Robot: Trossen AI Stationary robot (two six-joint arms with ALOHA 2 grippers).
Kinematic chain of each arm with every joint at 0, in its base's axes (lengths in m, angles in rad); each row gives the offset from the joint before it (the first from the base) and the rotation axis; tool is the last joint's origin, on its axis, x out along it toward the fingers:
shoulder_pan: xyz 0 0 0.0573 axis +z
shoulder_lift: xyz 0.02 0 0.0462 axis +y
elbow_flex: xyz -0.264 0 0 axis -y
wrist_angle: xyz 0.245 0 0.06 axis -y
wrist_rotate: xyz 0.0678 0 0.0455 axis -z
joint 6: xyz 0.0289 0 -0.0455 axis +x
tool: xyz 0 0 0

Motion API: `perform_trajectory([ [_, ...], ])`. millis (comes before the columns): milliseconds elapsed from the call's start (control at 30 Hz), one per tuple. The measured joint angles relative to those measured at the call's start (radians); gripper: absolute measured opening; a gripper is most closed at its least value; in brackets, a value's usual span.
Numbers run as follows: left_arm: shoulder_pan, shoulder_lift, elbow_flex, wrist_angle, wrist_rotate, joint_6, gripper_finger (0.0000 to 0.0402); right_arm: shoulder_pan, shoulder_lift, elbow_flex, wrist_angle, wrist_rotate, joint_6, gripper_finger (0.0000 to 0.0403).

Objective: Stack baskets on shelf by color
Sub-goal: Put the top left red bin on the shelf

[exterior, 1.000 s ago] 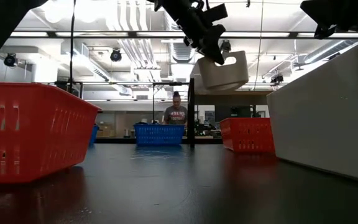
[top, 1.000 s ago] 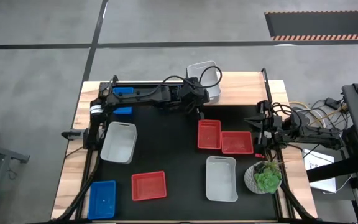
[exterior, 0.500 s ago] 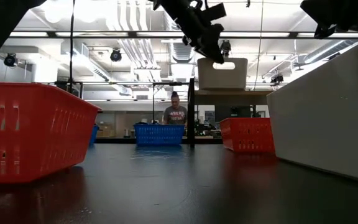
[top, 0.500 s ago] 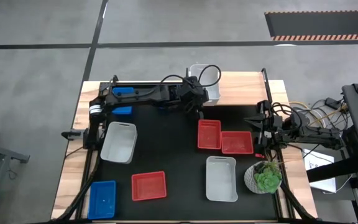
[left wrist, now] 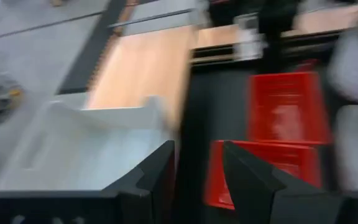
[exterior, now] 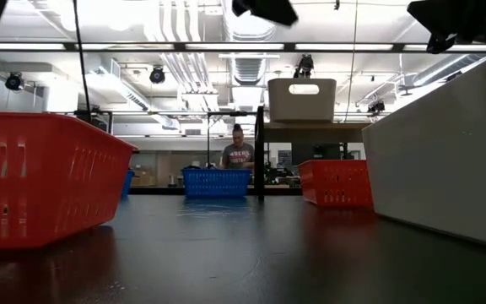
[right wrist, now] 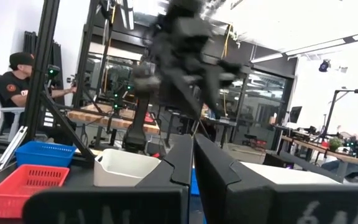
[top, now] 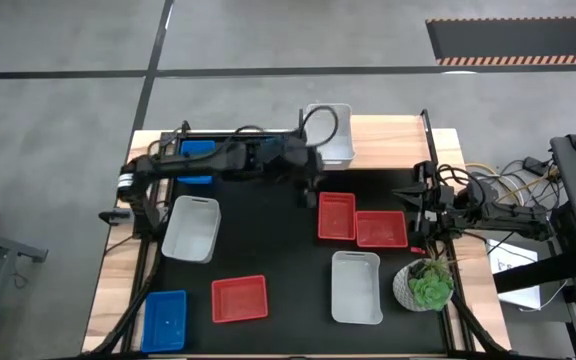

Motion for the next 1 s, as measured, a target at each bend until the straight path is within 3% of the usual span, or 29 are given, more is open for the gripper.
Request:
perform_trajectory([
  [267, -0.279, -0.097, -0.214, 0.029, 0.011, -0.078, 0.0119, 0.000, 0.001, 0.000, -0.011, 0.000, 0.029, 0.0009],
  [500, -0.438, -0.179, -0.514, 0.302, -0.016, -0.106, 0.0118, 0.000, 0.001, 0.000, -0.053, 0.000, 0.078, 0.0009],
  [733, -0.467, -0.325, -0.828, 0.584, -0.022, -0.076, 0.0118, 0.000, 0.007, 0.000, -0.066, -0.003, 0.072, 0.0009],
  [1000, -0.425, -0.583, -1.152, 0.869, -0.022, -0.035, 0.0118, 0.001, 0.018, 0.000, -0.032, -0.014, 0.093, 0.0009],
])
